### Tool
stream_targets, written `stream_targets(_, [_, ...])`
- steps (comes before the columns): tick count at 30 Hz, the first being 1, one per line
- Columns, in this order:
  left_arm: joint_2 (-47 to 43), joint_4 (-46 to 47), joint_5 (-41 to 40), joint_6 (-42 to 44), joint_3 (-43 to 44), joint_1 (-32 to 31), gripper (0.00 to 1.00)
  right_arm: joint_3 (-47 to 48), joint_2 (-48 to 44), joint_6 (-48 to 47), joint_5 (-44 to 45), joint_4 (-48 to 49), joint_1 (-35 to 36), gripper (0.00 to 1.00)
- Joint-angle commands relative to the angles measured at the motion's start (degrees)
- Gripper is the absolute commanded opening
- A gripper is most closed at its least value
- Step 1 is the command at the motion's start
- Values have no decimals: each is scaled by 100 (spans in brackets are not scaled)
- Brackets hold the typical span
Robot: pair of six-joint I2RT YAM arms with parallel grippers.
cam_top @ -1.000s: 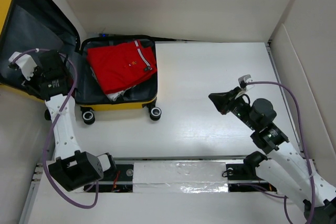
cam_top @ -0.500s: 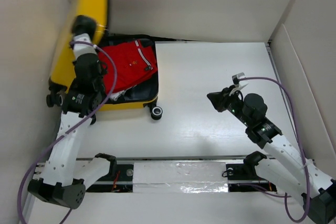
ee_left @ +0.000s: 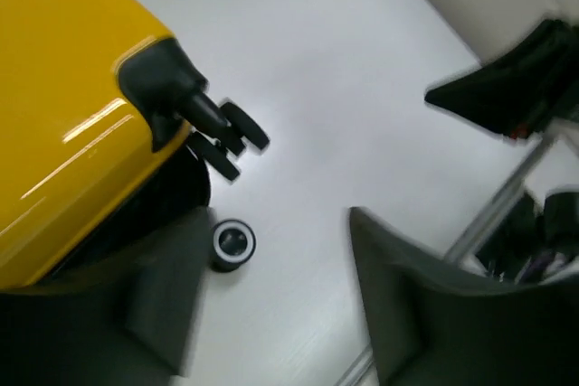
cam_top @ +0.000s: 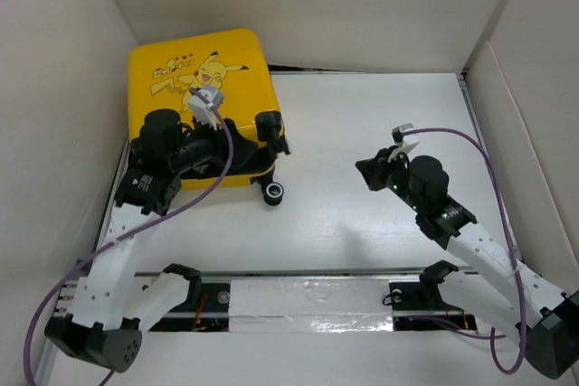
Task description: Pack the luggage
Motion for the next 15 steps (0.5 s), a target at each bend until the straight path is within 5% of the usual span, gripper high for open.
stream_targets(1, [-442, 859, -1651, -574, 394, 21, 40, 219, 72, -40, 88, 354, 48, 2])
stream_targets(4, [-41, 949, -3412, -1207, 693, 416, 0, 236, 169, -40, 96, 337, 100, 0])
stream_targets(10, [1382, 658, -4894, -1850, 1721, 1547, 0, 543, 608, -31, 437, 284, 232, 0])
stream_targets(15, [2473, 605, -4784, -2288, 2214, 2893, 8, 1035, 1493, 109, 492, 599, 338, 0])
